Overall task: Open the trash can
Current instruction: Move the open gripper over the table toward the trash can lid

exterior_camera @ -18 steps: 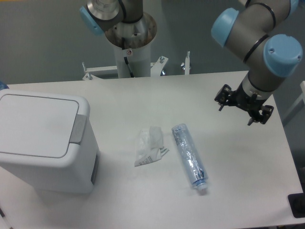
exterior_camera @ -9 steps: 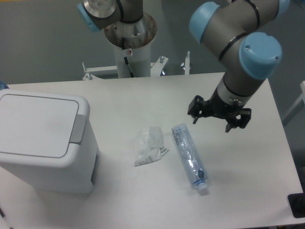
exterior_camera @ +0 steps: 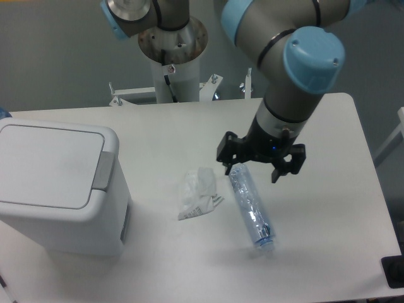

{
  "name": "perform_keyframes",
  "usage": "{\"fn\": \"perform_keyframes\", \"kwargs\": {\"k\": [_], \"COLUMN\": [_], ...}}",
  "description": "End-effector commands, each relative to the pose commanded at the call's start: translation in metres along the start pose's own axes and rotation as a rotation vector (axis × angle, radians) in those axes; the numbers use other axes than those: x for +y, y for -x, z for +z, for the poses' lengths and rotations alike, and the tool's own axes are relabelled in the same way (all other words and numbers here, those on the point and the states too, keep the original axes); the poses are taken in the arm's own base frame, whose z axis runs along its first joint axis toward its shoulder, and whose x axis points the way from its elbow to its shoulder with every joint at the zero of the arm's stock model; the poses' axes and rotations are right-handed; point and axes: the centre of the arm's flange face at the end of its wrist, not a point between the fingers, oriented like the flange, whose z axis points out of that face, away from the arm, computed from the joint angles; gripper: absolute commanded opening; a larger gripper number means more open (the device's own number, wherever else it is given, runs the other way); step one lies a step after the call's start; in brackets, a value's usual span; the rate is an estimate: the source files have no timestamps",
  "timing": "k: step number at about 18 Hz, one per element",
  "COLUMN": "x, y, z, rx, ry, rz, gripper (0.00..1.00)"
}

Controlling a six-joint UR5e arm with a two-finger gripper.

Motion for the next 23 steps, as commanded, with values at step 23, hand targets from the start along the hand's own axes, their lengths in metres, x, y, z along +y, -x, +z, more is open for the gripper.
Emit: {"fn": "perform_keyframes", "kwargs": {"k": [23], "x": [0.018], "y": [-0.144], "z": [0.007], "rx": [0.131], "ry": [-0.248], "rz": [-0.024], "gripper": [1.0]}}
